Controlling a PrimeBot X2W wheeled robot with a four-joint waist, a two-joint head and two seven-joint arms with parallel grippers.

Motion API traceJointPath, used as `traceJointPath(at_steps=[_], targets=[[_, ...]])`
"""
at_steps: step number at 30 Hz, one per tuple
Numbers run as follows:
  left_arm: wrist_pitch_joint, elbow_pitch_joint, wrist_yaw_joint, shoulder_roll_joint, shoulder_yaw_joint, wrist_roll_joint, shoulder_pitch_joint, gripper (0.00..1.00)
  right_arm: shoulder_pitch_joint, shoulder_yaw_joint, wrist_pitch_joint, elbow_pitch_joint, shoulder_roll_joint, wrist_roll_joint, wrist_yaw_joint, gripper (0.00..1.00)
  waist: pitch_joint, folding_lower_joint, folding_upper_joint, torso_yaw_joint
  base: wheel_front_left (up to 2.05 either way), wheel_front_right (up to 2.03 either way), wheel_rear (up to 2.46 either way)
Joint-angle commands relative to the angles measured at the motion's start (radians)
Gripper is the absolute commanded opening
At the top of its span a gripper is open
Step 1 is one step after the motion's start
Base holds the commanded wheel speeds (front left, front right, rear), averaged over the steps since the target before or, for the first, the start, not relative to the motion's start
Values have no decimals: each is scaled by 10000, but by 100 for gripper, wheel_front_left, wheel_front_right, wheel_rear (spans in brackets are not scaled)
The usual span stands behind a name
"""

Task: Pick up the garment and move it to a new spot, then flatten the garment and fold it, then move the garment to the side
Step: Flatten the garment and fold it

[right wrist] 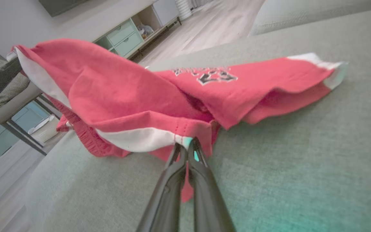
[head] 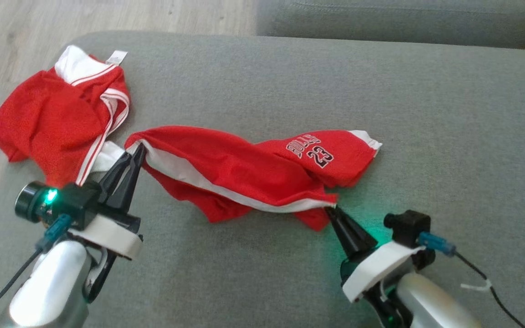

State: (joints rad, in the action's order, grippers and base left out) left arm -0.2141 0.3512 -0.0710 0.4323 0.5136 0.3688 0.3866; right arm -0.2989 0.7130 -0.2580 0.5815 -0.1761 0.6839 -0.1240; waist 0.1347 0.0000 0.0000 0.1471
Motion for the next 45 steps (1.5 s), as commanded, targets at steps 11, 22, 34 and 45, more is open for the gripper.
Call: traceJointPath(at_steps=[11, 22, 34, 45], targets=[[461, -1461, -379, 482, -174, 79, 2340, 0, -767, -3992, -38, -3393, -1201, -1352, -67, 0, -37, 0, 0, -1159, 0, 0, 0], [189, 304, -592, -414, 2555, 309, 8911, 0, -5934, -5507, -38, -2806, -3394, -1629, -67, 0, 1639, 0, 0, -2919, 0, 0, 0], [-473, -21, -595, -321, 3355, -172, 9454, 0, -5152, -5883, -38, -4585, -3651, -2052, -67, 0, 2949, 0, 0, -3630, 0, 0, 0], [-475, -1749, -490, 356, 3788, -97, 2819, 0, 808, -6515, -38, -5911, -2651, -2144, -67, 0, 2392, 0, 0, -3374, 0, 0, 0]])
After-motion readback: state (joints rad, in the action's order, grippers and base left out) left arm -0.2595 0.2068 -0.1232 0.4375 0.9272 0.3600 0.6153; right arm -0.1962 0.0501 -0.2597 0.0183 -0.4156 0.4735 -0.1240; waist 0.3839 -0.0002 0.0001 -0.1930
